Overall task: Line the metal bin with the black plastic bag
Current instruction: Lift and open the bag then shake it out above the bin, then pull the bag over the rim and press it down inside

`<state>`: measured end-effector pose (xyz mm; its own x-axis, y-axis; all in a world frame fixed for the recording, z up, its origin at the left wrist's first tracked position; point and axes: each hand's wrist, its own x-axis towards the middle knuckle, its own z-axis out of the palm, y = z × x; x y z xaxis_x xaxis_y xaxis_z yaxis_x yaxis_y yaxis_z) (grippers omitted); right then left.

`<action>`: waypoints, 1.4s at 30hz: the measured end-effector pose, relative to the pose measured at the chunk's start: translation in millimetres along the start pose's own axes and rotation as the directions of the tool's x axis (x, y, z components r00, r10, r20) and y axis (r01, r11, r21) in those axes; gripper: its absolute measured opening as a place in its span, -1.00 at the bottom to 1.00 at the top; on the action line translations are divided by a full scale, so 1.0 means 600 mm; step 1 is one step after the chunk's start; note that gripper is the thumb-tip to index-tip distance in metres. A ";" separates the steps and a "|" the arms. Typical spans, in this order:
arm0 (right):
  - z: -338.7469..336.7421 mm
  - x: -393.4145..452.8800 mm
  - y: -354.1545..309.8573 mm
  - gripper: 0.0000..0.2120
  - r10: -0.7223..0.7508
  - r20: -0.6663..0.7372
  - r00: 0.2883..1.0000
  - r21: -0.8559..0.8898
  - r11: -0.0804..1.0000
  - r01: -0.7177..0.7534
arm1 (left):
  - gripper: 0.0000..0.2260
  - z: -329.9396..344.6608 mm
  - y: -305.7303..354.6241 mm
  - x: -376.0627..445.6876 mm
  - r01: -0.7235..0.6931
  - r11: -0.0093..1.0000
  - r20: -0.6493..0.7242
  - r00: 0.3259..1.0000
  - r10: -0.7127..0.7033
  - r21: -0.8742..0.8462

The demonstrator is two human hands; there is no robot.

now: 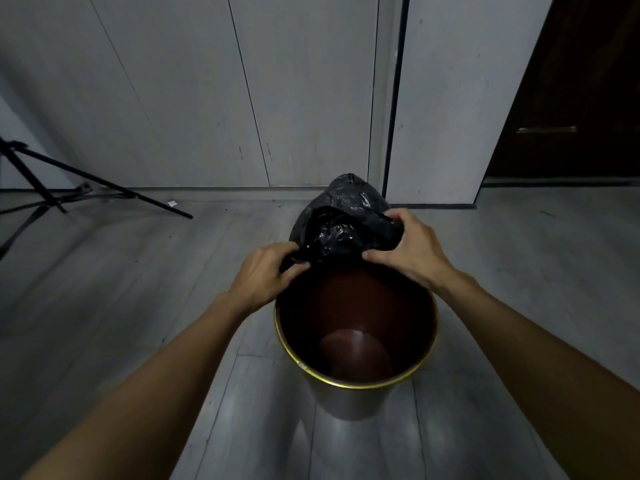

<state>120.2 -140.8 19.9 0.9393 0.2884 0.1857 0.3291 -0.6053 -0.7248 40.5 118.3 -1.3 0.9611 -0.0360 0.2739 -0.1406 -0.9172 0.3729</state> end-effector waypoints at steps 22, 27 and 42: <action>0.008 -0.203 -0.014 -0.63 -0.521 0.243 0.818 -0.614 0.571 0.546 | -0.56 0.013 0.088 -0.163 -0.536 0.756 0.090 0.833 0.546 0.374; 0.007 -0.249 0.003 -0.54 -0.525 0.250 0.813 -0.632 0.547 0.548 | -0.51 0.031 0.115 -0.196 -0.411 0.839 0.041 0.904 0.426 0.357; -0.007 -0.296 0.056 -0.79 -0.598 0.009 0.802 -0.595 0.641 0.485 | -0.87 0.055 0.116 -0.246 -0.540 0.753 -0.160 0.763 0.627 0.377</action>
<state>-35.1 -215.2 -34.6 0.5553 0.5993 0.5765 0.7239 -0.6897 0.0197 -103.1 46.7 -45.3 0.6066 -0.5386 0.5848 -0.5347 -0.8207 -0.2012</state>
